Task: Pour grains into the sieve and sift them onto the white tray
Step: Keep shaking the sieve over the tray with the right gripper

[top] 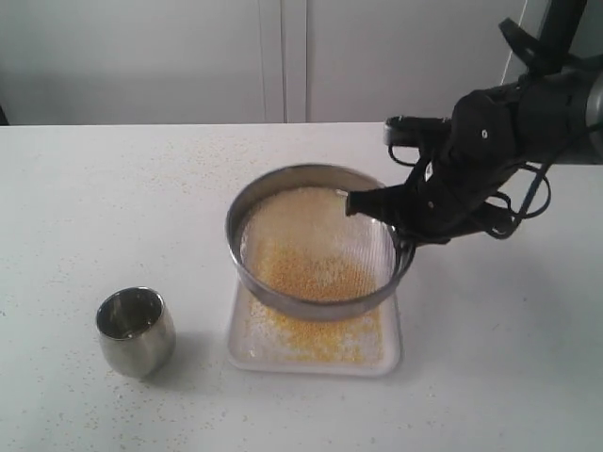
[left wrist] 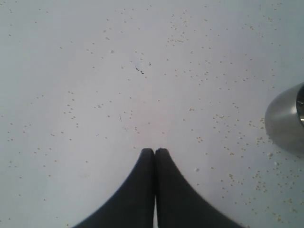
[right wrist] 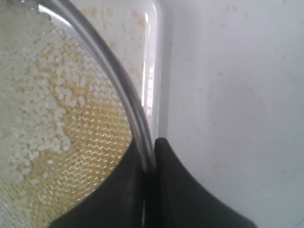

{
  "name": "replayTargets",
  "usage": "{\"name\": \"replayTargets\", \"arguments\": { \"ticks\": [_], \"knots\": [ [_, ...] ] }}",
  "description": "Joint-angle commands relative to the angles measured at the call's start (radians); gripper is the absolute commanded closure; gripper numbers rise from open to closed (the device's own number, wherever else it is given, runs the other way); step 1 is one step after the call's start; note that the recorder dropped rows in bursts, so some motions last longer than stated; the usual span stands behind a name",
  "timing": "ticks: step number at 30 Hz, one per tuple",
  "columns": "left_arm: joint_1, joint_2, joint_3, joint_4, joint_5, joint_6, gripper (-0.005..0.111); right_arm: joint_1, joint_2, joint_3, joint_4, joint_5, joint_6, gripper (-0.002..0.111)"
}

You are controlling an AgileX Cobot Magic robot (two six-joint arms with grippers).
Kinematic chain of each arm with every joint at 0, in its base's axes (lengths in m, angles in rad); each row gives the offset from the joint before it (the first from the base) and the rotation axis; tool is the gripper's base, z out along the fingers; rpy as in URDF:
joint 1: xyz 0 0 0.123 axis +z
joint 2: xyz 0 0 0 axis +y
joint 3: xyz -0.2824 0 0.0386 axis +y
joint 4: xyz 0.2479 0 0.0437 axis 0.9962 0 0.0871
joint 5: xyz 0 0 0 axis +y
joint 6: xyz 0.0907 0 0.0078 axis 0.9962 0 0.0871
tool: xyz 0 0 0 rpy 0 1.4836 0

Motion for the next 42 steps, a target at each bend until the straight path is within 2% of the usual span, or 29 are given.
{"name": "replayTargets", "arguments": {
  "ticks": [1, 2, 3, 5, 6, 7, 9, 11, 12, 13, 15, 16, 17, 18, 20, 22, 25, 27, 29, 33, 34, 37, 39, 42],
  "knots": [
    [0.002, -0.009, -0.004, 0.0, 0.012, -0.003, 0.107, -0.01, 0.03, -0.084, 0.014, 0.211, -0.067, 0.108],
    [0.002, -0.009, -0.004, 0.0, 0.012, -0.003, 0.107, 0.003, 0.014, -0.061, 0.0, 0.228, -0.1, 0.108],
    [0.002, -0.009, -0.004, 0.0, 0.012, -0.003, 0.107, 0.02, -0.046, 0.011, -0.033, 0.152, -0.089, 0.108],
    [0.002, -0.009, -0.004, 0.0, 0.012, -0.003, 0.107, 0.017, -0.077, 0.067, -0.035, -0.115, -0.006, 0.108],
    [0.002, -0.009, -0.004, 0.0, 0.012, -0.003, 0.107, 0.008, -0.051, 0.051, -0.035, -0.168, 0.033, 0.108],
    [0.002, -0.009, -0.004, 0.0, 0.012, -0.003, 0.107, 0.001, -0.003, 0.004, -0.02, -0.107, 0.062, 0.108],
    [0.002, -0.009, -0.004, 0.0, 0.012, -0.003, 0.107, 0.02, 0.022, -0.02, -0.023, 0.138, -0.041, 0.108],
    [0.002, -0.009, -0.004, 0.0, 0.012, -0.003, 0.107, 0.055, -0.056, 0.112, -0.045, -0.023, -0.044, 0.108],
    [0.002, -0.009, -0.004, 0.0, 0.012, -0.003, 0.107, 0.049, -0.065, 0.134, -0.045, -0.165, 0.024, 0.108],
    [0.002, -0.009, -0.004, 0.0, 0.012, -0.003, 0.107, 0.035, -0.047, 0.118, -0.045, -0.219, 0.064, 0.108],
    [0.002, -0.009, -0.004, 0.0, 0.012, -0.003, 0.107, 0.014, 0.014, 0.019, -0.025, -0.091, 0.094, 0.108],
    [0.002, -0.009, -0.004, 0.0, 0.012, -0.003, 0.107, 0.036, 0.008, 0.0, -0.021, 0.086, -0.015, 0.108],
    [0.002, -0.009, -0.004, 0.0, 0.012, -0.003, 0.107, 0.052, -0.017, 0.028, -0.044, 0.096, -0.037, 0.108],
    [0.002, -0.009, -0.004, 0.0, 0.012, -0.003, 0.107, 0.071, -0.088, 0.098, -0.067, -0.021, -0.026, 0.108],
    [0.002, -0.009, -0.004, 0.0, 0.012, -0.003, 0.107, 0.062, -0.105, 0.128, -0.076, -0.216, 0.043, 0.108],
    [0.002, -0.009, -0.004, 0.0, 0.012, -0.003, 0.107, 0.034, -0.061, 0.087, -0.074, -0.282, 0.127, 0.108],
    [0.002, -0.009, -0.004, 0.0, 0.012, -0.003, 0.107, 0.03, 0.012, -0.031, -0.072, 0.005, 0.096, 0.108],
    [0.002, -0.009, -0.004, 0.0, 0.012, -0.003, 0.107, 0.053, -0.016, -0.018, -0.096, 0.137, 0.013, 0.108],
    [0.002, -0.009, -0.004, 0.0, 0.012, -0.003, 0.107, 0.066, -0.085, 0.049, -0.143, 0.072, 0.01, 0.108],
    [0.002, -0.009, -0.004, 0.0, 0.012, -0.003, 0.107, 0.045, -0.119, 0.091, -0.16, -0.261, 0.122, 0.108],
    [0.002, -0.009, -0.004, 0.0, 0.012, -0.003, 0.107, 0.039, -0.088, 0.06, -0.16, -0.262, 0.152, 0.108],
    [0.002, -0.009, -0.004, 0.0, 0.012, -0.003, 0.107, 0.04, -0.017, -0.03, -0.158, -0.006, 0.105, 0.108],
    [0.002, -0.009, -0.004, 0.0, 0.012, -0.003, 0.107, 0.048, -0.028, -0.015, -0.16, 0.065, 0.058, 0.108],
    [0.002, -0.009, -0.004, 0.0, 0.012, -0.003, 0.107, 0.048, -0.079, 0.071, -0.179, -0.141, 0.06, 0.108]
  ]
}}
